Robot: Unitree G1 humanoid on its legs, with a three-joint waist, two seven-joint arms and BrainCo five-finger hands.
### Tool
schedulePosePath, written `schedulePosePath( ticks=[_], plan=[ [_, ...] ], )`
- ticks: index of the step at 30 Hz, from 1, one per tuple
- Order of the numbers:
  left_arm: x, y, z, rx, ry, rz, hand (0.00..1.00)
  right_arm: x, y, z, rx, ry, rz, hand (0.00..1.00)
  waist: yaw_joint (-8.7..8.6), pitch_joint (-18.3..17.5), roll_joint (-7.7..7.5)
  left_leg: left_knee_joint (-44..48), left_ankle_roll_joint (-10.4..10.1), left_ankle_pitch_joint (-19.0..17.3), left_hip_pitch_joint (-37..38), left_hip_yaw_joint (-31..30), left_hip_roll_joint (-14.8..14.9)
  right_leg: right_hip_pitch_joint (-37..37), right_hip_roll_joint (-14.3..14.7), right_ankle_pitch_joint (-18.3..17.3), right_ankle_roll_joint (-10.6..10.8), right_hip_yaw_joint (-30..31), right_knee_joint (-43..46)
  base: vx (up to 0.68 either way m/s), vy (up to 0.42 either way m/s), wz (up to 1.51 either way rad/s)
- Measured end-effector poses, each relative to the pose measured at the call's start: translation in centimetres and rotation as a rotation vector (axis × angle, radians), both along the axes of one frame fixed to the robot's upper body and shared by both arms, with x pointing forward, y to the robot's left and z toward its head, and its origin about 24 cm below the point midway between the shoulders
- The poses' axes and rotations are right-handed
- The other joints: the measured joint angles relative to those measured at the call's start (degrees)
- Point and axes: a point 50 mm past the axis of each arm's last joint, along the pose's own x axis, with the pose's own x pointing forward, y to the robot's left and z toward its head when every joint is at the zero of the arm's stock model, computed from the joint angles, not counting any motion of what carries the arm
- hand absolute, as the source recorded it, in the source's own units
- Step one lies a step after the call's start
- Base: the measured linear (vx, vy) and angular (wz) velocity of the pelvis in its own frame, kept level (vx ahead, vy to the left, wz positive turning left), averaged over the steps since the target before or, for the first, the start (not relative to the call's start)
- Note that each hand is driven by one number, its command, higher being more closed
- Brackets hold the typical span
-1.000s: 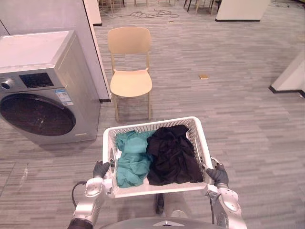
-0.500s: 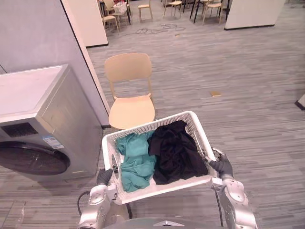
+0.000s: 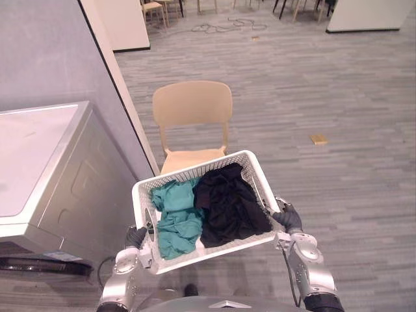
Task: Pick up the laundry basket with both hands and put the clothes into the washing machine.
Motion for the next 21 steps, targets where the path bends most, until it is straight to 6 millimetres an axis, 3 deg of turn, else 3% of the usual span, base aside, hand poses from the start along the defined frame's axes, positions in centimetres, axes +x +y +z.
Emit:
schedulePosePath(
  ticks=[2, 3, 4, 5, 6, 7, 9, 11, 14, 18, 19, 20, 21],
  plan=[
    [0.5, 0.5, 0.5, 0.018, -0.025, -0.006, 1.0, 0.2, 0.3, 0.1, 0.006, -0.013, 0.009, 1.0, -0.32, 0.3, 0.4, -0.2, -0.6, -2.9, 1.5, -0.8, 1.4, -4.0, 0.1, -2.3, -0.6, -1.9, -6.1, 0.18, -0.073, 0.14],
    [1.6, 0.9, 1.2, 0.039, -0.054, -0.014, 1.0, 0.5, 0.6, 0.3, 0.016, -0.023, 0.012, 1.0, -0.49, 1.4, -0.62, 0.7, -1.4, -4.3, 1.8, -1.5, 2.1, -6.1, 1.0, -2.8, -0.1, -1.1, -17.1, 0.16, -0.151, 0.3],
    [1.9, 1.2, 1.4, 0.05, -0.063, -0.018, 1.0, 0.5, 0.6, 0.3, 0.017, -0.025, 0.013, 1.0, -0.81, 2.1, -0.69, 1.5, -1.9, -5.1, 1.7, -2.0, 2.6, -6.0, 1.7, -2.3, 0.2, -1.1, -22.4, 0.13, -0.227, 0.43],
    [2.3, 1.3, 1.7, 0.058, -0.074, -0.024, 1.0, 0.6, 0.6, 0.3, 0.018, -0.026, 0.014, 1.0, -1.39, 2.8, -0.9, 3.6, -3.1, -6.9, 0.7, -2.7, 3.5, -4.9, 3.2, 0.9, 0.5, -1.0, -33.1, 0.04, -0.186, 0.34],
    [2.3, 1.4, 1.7, 0.062, -0.076, -0.026, 1.0, 0.5, 0.7, 0.3, 0.019, -0.024, 0.016, 1.0, -1.43, 2.8, -1.46, 4.7, -3.7, -7.9, 0.3, -3.0, 3.5, -4.7, 3.4, 3.2, 0.3, -0.8, -36.8, 0.12, -0.313, 0.45],
    [2.4, 1.3, 1.7, 0.059, -0.075, -0.03, 1.0, 0.4, 0.5, 0.2, 0.014, -0.017, 0.015, 1.0, -1.91, 3.2, -1.78, 7.0, -5.1, -9.9, 0.3, -4.7, 3.9, -3.2, 3.9, 9.8, 0.6, -0.9, -37.9, 0.14, -0.277, 0.34],
    [2.7, 0.6, 1.8, 0.051, -0.082, -0.05, 1.0, 0.7, -0.4, 0.7, -0.021, -0.024, 0.024, 1.0, -1.92, 3.7, 0.07, 7.6, -6.5, -10.6, -0.8, -5.6, 6.3, -3.1, 5.8, 10.0, -0.5, -3.0, -38.9, 0.16, -0.267, 0.22],
    [4.4, 0.4, 2.8, 0.057, -0.127, -0.066, 1.0, 1.6, -0.7, 1.5, -0.039, -0.053, 0.04, 1.0, -1.46, 4.4, 1.74, 6.0, -8.0, -9.5, -1.9, -6.3, 8.0, -3.5, 7.4, 10.9, -1.9, -4.9, -40.5, 0.13, -0.203, 0.18],
    [7.0, 0.9, 4.6, 0.102, -0.192, -0.09, 1.0, 3.3, -0.3, 2.4, -0.017, -0.09, 0.054, 1.0, -1.16, 4.9, 1.36, 3.6, -9.1, -7.4, -3.1, -7.4, 9.2, -4.1, 8.3, 11.8, -3.1, -7.2, -42.0, 0.08, -0.159, 0.3],
    [11.8, 2.6, 9.7, 0.209, -0.351, -0.11, 1.0, 6.7, 1.2, 5.6, -0.009, -0.221, 0.103, 1.0, -0.18, 7.6, 1.12, 3.6, -9.8, -5.5, -8.1, -7.5, 9.4, -8.5, 8.4, 14.7, -3.9, -7.5, -43.8, -0.04, -0.045, 0.08],
    [13.4, 3.2, 11.9, 0.248, -0.411, -0.11, 1.0, 7.5, 1.9, 6.6, 0.001, -0.26, 0.111, 1.0, 0.38, 8.6, 1.13, 4.0, -9.8, -5.0, -10.5, -7.2, 9.1, -10.8, 7.9, 15.3, -4.0, -7.4, -43.7, -0.09, -0.009, 0.04],
    [13.6, 3.3, 12.3, 0.255, -0.423, -0.111, 1.0, 7.6, 2.0, 6.7, 0.006, -0.266, 0.111, 1.0, 0.48, 8.8, 1.13, 4.1, -9.8, -5.0, -11.0, -7.2, 9.0, -11.3, 7.9, 15.4, -4.0, -7.3, -43.6, -0.12, -0.002, 0.05],
    [14.6, 3.9, 14.1, 0.29, -0.471, -0.111, 1.0, 8.3, 2.7, 7.5, 0.015, -0.291, 0.121, 1.0, 0.77, 9.7, 1.06, 5.3, -9.9, -5.0, -13.1, -7.0, 8.9, -12.9, 7.6, 15.8, -4.0, -7.2, -43.4, -0.11, 0.0, 0.04]
  ],
)
